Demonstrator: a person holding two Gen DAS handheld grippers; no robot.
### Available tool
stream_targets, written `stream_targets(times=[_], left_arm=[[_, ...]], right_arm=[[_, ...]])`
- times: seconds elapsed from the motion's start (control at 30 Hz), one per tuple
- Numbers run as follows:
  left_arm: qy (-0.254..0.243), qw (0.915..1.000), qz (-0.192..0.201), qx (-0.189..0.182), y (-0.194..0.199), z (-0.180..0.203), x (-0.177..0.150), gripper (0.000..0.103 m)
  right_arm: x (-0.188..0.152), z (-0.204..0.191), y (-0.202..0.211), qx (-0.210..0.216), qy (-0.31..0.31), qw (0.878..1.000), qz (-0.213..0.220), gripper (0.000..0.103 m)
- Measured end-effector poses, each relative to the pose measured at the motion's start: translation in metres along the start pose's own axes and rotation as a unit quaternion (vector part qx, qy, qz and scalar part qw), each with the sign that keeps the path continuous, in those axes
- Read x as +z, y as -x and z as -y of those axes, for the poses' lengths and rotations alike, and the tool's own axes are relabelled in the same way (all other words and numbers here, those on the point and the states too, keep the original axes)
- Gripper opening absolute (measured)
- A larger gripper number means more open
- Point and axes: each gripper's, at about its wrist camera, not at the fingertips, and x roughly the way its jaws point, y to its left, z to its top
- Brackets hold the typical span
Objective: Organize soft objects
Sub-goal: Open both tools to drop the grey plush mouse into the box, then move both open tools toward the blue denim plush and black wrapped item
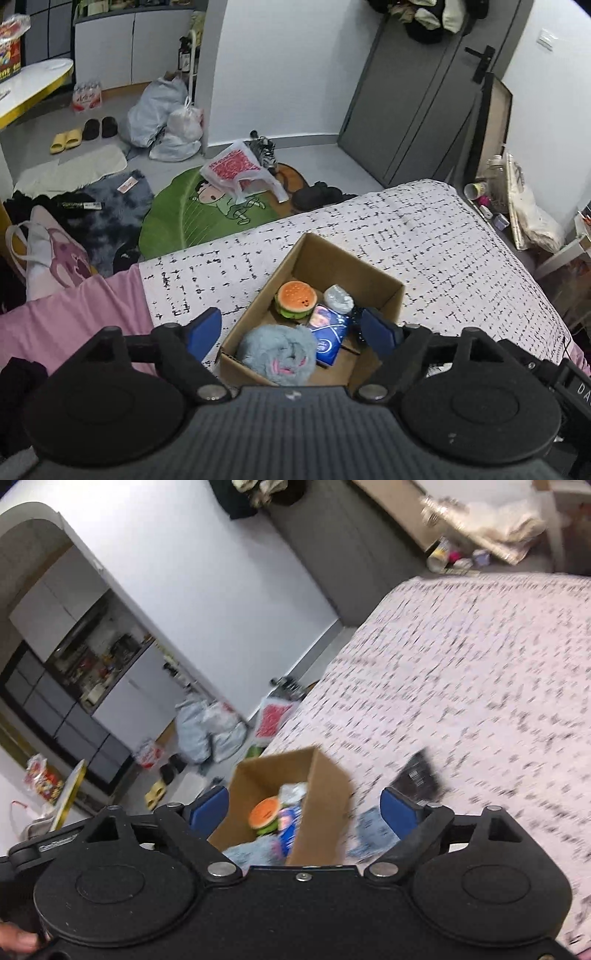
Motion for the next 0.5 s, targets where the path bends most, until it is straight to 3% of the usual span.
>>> stream_targets(times=[0.23,0.5], left_arm=[[-0.036,0.9993,0.010,-0.009,0.011,0.019,-0.011,0.085],[-0.047,0.9987,0.013,-0.013,0.022,0.034,-0.016,0.090]], right_arm=[[0.007,0.018,0.020,-0.011,-0.009,1.000,0.008,0.103],[0.009,0.032,0.030,-0.015,-0.016,1.000,-0.002,0.103]])
